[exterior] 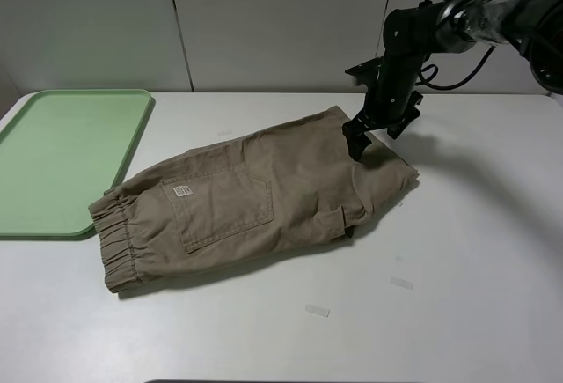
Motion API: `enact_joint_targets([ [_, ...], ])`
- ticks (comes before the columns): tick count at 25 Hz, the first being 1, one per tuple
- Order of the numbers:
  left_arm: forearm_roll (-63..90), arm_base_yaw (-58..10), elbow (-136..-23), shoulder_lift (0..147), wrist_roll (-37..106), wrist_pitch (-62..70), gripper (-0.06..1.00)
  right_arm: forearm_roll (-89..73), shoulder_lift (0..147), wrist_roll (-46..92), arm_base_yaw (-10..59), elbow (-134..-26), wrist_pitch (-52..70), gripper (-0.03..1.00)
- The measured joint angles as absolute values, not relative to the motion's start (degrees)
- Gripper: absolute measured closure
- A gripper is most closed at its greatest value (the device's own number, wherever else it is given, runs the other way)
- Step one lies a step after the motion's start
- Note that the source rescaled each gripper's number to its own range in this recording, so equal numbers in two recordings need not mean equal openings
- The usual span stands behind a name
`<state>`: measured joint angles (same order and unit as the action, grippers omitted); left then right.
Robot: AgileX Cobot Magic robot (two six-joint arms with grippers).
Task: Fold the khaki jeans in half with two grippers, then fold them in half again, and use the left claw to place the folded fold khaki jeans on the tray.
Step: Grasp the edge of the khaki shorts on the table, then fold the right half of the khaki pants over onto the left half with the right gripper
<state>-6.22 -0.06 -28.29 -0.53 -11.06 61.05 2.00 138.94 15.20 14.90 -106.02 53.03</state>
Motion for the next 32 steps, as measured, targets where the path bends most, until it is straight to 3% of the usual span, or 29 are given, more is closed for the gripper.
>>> enact_joint_targets([
  [4, -6.2, -0.1, -28.3, -0.5, -11.1, 61.0, 0.01, 0.4, 139.6, 16.9, 14.6, -106.5, 53.4, -0.02],
  [5, -6.2, -0.1, -28.3, -0.5, -11.1, 61.0, 0.01, 0.0, 139.6, 17.1, 14.5, -106.6, 53.7, 0.02],
  [7, -6.2, -0.1, -28.3, -0.5, -11.1, 61.0, 0.01, -1.8, 139.8, 17.3, 14.5, -106.6, 54.0, 0.17],
  [13, -6.2, -0.1, -28.3, -0.5, -11.1, 61.0, 0.01, -3.9, 139.8, 17.5, 15.0, -106.6, 54.5, 0.76],
  [15, -6.2, -0.1, -28.3, -0.5, -11.1, 61.0, 0.01, -4.4, 139.8, 17.5, 15.1, -106.6, 54.7, 0.89],
  [32, -6.2, -0.1, -28.3, -0.5, -11.1, 61.1, 0.01, 2.8, 133.8, 16.6, 14.9, -106.1, 60.0, 0.92],
])
